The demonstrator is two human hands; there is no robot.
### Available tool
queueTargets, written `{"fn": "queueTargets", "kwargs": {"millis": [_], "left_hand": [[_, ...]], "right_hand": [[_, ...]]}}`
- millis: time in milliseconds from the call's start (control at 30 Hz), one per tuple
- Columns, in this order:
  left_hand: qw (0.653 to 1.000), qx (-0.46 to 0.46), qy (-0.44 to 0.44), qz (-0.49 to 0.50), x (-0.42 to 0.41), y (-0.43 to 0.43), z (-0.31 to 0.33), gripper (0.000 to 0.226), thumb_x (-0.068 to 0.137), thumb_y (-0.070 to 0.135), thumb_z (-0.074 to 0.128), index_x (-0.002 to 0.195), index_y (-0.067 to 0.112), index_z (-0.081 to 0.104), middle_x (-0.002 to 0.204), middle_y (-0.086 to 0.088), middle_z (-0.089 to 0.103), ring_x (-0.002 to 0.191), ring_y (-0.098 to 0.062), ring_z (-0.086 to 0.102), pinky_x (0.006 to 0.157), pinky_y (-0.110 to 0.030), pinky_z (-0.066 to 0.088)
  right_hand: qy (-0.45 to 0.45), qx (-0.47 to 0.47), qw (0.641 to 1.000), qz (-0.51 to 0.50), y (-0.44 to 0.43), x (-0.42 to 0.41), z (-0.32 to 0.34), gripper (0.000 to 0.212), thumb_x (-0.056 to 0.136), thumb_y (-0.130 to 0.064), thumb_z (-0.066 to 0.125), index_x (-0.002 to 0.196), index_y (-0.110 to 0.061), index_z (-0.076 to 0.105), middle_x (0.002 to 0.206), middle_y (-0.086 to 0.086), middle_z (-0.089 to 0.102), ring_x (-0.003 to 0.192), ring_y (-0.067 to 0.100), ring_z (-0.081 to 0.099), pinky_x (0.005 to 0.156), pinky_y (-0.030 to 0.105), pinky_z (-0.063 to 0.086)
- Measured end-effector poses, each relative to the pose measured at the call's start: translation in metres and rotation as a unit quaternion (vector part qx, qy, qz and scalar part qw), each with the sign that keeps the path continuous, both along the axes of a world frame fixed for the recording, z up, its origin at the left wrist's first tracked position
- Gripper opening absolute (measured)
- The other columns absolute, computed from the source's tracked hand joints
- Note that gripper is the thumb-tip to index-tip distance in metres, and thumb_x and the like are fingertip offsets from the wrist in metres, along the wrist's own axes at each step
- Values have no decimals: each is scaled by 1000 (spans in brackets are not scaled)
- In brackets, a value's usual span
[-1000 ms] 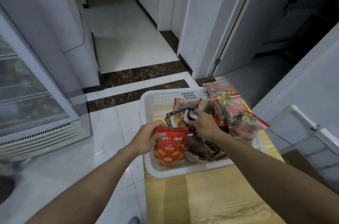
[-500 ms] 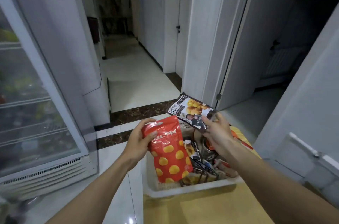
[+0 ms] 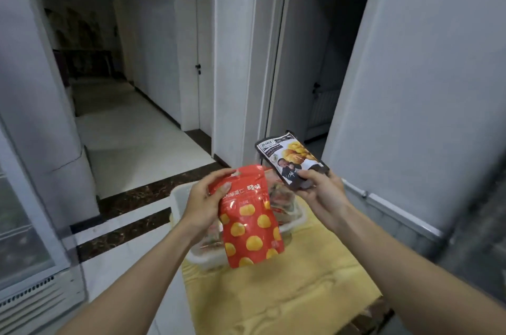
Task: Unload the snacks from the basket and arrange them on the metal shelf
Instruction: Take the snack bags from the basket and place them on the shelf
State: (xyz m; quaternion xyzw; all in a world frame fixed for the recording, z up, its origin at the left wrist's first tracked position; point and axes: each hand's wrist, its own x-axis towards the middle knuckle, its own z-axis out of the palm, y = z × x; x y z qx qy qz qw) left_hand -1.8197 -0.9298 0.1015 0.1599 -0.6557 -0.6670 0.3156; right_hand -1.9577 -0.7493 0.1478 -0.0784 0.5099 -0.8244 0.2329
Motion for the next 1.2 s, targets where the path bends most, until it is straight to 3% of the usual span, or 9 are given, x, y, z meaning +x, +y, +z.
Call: {"fn": "queueTargets", "kwargs": {"millis": [100, 167, 300, 500, 600, 700, 833, 967, 1200], "left_hand": [[999, -22, 9, -27, 9, 35, 13, 22, 97, 14, 55, 108, 29, 66, 111, 15, 60, 97, -11, 62, 65, -24, 58], [999, -10, 8, -50, 13, 58, 22, 19, 97, 15, 55, 102, 30, 67, 117, 11, 59, 100, -15, 62, 64, -26, 59], [996, -23, -3, -88, 12, 104, 44, 16, 98, 17, 54, 106, 22, 66, 116, 4, 58, 97, -17, 64, 66, -34, 61], [986, -79, -1, -147, -10, 182, 78, 15, 98, 21, 54, 107, 28, 64, 109, 5, 59, 92, -16, 65, 63, -32, 60], [982, -72, 25, -170, -29, 226, 94, 16, 98, 17, 54, 103, 26, 66, 108, 5, 62, 92, -14, 65, 65, -31, 61], [978, -86, 43, -183, -60, 286, 110, 16, 98, 19, 54, 107, 22, 66, 109, 4, 62, 95, -15, 64, 67, -32, 60], [970, -80, 66, -219, -99, 369, 130, 19, 98, 19, 54, 114, 17, 64, 109, 1, 62, 94, -14, 65, 59, -24, 57], [963, -65, 90, -244, -138, 440, 150, 15, 99, 19, 54, 109, 22, 64, 105, 4, 62, 93, -12, 63, 57, -20, 56], [945, -80, 90, -305, -224, 526, 186, 11, 98, 26, 55, 105, 28, 63, 108, 1, 63, 97, -17, 66, 60, -27, 58]], "right_hand": [[11, -3, 999, -36, 41, 27, 8, 40, 81, 16, 61, 121, 12, 54, 116, 30, 65, 96, 35, 69, 80, 48, 59], [17, -6, 998, -56, 71, 42, 16, 38, 81, 18, 60, 118, 13, 55, 110, 28, 67, 91, 33, 70, 76, 43, 60], [30, -15, 995, -98, 126, 61, 34, 27, 79, 19, 62, 101, 4, 58, 99, 23, 65, 91, 33, 67, 69, 38, 61], [74, -31, 986, -145, 217, 64, 60, 37, 74, 22, 63, 98, -6, 59, 98, 21, 65, 93, 38, 65, 91, 54, 54], [93, -37, 980, -173, 267, 58, 71, 47, 71, 23, 66, 107, -6, 60, 103, 23, 67, 90, 41, 66, 82, 53, 57], [112, -26, 973, -202, 335, 48, 83, 50, 72, 20, 67, 112, -9, 60, 100, 22, 67, 78, 36, 67, 61, 39, 59], [126, -23, 964, -234, 421, 35, 98, 59, 73, 19, 67, 125, -8, 59, 107, 22, 67, 87, 35, 66, 84, 52, 56], [135, -25, 952, -274, 497, 17, 110, 65, 71, 17, 70, 126, -14, 58, 110, 17, 70, 89, 28, 70, 64, 35, 59], [140, -15, 921, -363, 596, -35, 122, 66, 67, 15, 72, 127, -6, 56, 119, 18, 66, 99, 27, 68, 73, 34, 60]]}}
